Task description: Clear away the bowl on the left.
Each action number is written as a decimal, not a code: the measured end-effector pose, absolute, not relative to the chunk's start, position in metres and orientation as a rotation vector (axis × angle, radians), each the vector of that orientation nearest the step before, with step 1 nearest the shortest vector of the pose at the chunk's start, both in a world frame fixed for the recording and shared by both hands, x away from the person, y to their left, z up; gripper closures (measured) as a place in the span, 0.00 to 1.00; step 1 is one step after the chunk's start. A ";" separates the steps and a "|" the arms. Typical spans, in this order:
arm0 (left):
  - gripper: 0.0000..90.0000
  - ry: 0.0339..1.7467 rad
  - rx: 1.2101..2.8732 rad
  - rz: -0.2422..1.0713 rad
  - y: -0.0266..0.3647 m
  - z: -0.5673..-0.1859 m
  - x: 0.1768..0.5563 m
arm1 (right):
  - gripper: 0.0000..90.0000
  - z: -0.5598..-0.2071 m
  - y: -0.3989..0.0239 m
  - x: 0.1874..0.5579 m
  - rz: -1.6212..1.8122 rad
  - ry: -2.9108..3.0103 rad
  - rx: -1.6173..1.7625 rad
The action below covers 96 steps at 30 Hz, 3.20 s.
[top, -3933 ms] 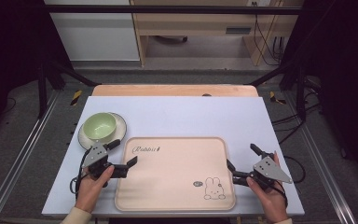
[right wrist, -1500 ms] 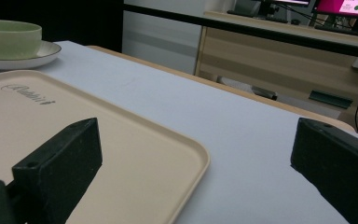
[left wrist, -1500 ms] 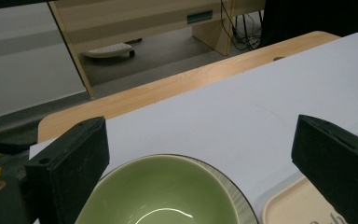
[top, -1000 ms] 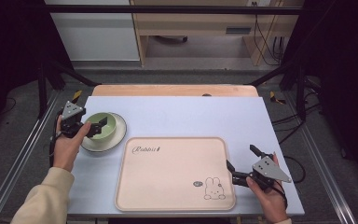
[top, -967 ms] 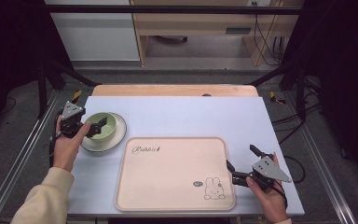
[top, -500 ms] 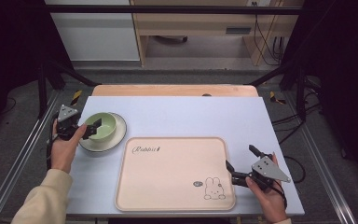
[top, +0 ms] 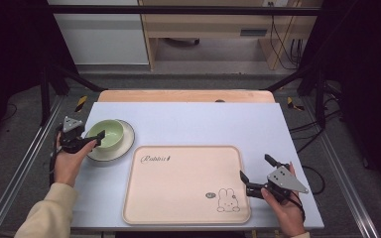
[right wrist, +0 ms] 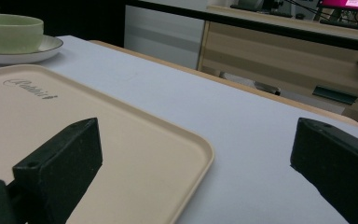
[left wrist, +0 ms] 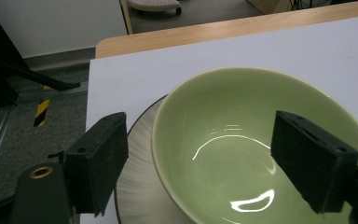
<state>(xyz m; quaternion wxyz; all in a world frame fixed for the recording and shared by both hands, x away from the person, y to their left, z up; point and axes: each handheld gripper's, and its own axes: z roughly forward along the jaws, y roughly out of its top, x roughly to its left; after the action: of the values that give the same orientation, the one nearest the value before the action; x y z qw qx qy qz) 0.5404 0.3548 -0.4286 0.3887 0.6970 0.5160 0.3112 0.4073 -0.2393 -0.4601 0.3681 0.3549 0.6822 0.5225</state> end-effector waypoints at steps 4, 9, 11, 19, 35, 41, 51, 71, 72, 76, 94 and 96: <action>0.30 1.357 1.756 0.756 0.358 -0.434 0.542 | 0.02 -0.460 -0.239 0.407 1.343 1.755 0.910; 0.41 1.418 1.728 0.721 0.362 -0.437 0.543 | 0.02 -0.460 -0.239 0.407 1.342 1.758 0.908; 0.44 1.451 1.713 0.698 0.363 -0.439 0.545 | 0.02 -0.460 -0.239 0.407 1.342 1.758 0.908; 0.55 1.550 1.697 0.614 0.366 -0.446 0.550 | 0.02 -0.461 -0.239 0.408 1.345 1.761 0.903; 0.83 1.617 1.707 0.585 0.361 -0.448 0.562 | 0.02 -0.460 -0.239 0.409 1.346 1.759 0.905; 0.89 1.610 1.719 0.584 0.362 -0.447 0.565 | 0.02 -0.460 -0.238 0.408 1.351 1.762 0.905; 0.93 1.601 1.701 0.596 0.361 -0.441 0.555 | 0.03 -0.458 -0.236 0.408 1.353 1.774 0.873; 0.92 1.545 1.645 0.571 0.357 -0.432 0.546 | 0.03 -0.459 -0.235 0.409 1.341 1.782 0.868; 0.92 1.535 1.644 0.567 0.356 -0.430 0.545 | 0.03 -0.460 -0.235 0.409 1.341 1.782 0.868; 0.91 1.510 1.643 0.571 0.351 -0.423 0.544 | 0.03 -0.460 -0.235 0.409 1.339 1.784 0.869; 0.91 1.402 1.628 0.525 0.318 -0.402 0.532 | 0.03 -0.459 -0.235 0.409 1.342 1.781 0.869; 0.91 1.383 1.635 0.516 0.312 -0.400 0.530 | 0.03 -0.459 -0.235 0.409 1.344 1.780 0.868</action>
<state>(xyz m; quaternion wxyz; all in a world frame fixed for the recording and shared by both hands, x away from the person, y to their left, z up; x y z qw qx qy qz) 0.5299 0.3119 -0.4002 0.4521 0.6620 0.5600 0.2091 0.4085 -0.2351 -0.4593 0.3653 0.3377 0.6924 0.5226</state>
